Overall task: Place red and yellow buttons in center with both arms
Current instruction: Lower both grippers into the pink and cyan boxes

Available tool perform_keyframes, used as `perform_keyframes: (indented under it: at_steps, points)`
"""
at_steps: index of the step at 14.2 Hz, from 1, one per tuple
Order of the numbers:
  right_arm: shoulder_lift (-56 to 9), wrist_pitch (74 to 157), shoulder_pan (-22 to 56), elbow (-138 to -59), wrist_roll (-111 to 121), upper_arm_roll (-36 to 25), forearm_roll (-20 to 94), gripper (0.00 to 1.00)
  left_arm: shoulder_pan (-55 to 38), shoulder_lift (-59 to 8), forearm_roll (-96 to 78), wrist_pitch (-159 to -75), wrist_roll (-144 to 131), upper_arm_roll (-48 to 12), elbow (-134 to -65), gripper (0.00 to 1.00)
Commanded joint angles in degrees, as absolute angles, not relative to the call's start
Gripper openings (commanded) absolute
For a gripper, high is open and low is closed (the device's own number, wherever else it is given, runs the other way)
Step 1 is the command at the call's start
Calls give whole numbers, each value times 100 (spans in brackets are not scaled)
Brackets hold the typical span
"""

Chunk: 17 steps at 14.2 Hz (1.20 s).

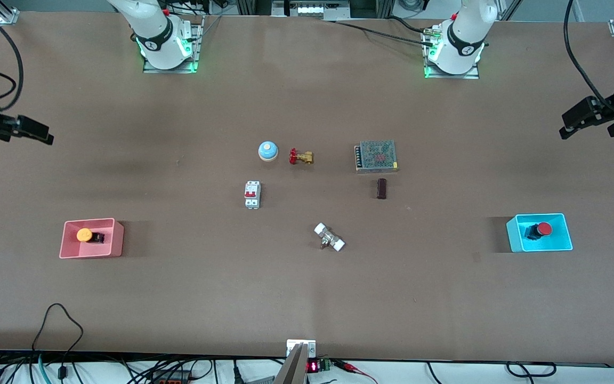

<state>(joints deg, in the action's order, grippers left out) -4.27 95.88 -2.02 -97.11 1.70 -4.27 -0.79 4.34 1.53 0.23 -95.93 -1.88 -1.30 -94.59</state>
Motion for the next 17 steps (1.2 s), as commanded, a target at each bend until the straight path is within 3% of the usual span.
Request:
perform_keyframes:
  at_steps: [1, 5, 10, 17]
  points:
    - [-921, 10070, -264, -9642, 176, -404, -140, 100, 763, -403, 70, -10035, 156, -123, -9316, 100]
    - [-1913, 10845, -281, -9239, 237, -413, -255, 100, 1124, -1246, 70, -10870, 746, -123, -9334, 100]
    - [-3452, 10959, -351, -8096, 394, -413, -255, 100, 1458, -2231, 70, -11837, 1072, -123, -9352, 100]
    - [-4130, 11891, -439, -8086, 1020, -413, -255, 100, 1564, -3339, 62, -12717, 1108, -114, -9387, 100]
